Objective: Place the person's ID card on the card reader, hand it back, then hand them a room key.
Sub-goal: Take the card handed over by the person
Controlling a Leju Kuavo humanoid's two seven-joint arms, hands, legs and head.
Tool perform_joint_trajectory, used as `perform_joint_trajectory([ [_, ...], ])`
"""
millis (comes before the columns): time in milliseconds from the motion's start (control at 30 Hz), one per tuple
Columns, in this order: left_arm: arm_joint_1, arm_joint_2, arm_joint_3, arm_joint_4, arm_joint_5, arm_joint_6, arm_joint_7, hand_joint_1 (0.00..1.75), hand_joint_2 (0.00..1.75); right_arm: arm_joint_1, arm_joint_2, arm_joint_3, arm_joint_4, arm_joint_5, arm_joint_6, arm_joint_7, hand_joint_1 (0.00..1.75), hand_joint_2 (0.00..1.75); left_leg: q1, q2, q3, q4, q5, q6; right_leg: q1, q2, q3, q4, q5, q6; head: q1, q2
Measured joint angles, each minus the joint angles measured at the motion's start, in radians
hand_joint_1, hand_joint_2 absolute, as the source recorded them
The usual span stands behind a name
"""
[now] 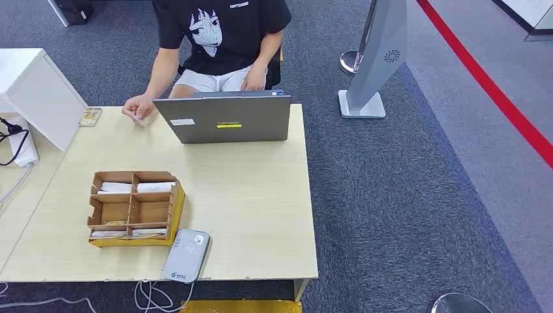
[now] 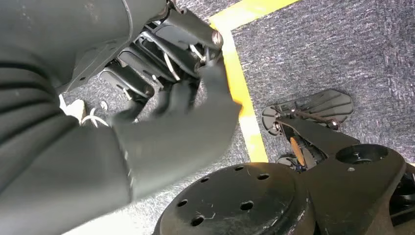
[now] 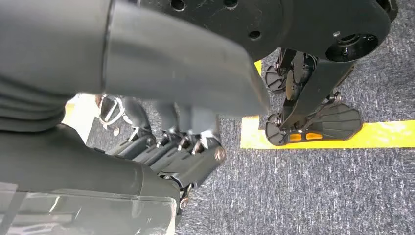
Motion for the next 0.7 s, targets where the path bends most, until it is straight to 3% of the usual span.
perform_joint_trajectory([
  [267, -0.014, -0.007, 0.147, 0.0, -0.085, -0.022, -0.043, 0.0, 1.75, -0.011, 0.001, -0.064, 0.009, 0.058, 0.009, -0.04, 0.0, 1.75, 0.0, 0.0, 0.0, 0.0, 0.0, 0.0, 0.0, 0.0, 0.0, 0.0, 0.0, 0.0, 0.0, 0.0],
  [600, -0.044, -0.033, 0.384, 0.0, -0.191, -0.107, -0.185, 0.0, 1.75, -0.039, 0.014, -0.202, 0.027, 0.119, 0.056, -0.166, 0.0, 1.75, 0.0, 0.0, 0.0, 0.0, 0.0, 0.0, 0.0, 0.0, 0.0, 0.0, 0.0, 0.0, 0.0, 0.0],
  [700, -0.054, -0.043, 0.458, 0.0, -0.219, -0.138, -0.232, 0.0, 1.75, -0.05, 0.021, -0.247, 0.033, 0.133, 0.075, -0.207, 0.0, 0.44, 0.0, 0.0, 0.0, 0.0, 0.0, 0.0, 0.0, 0.0, 0.0, 0.0, 0.0, 0.0, 0.0, 0.0],
])
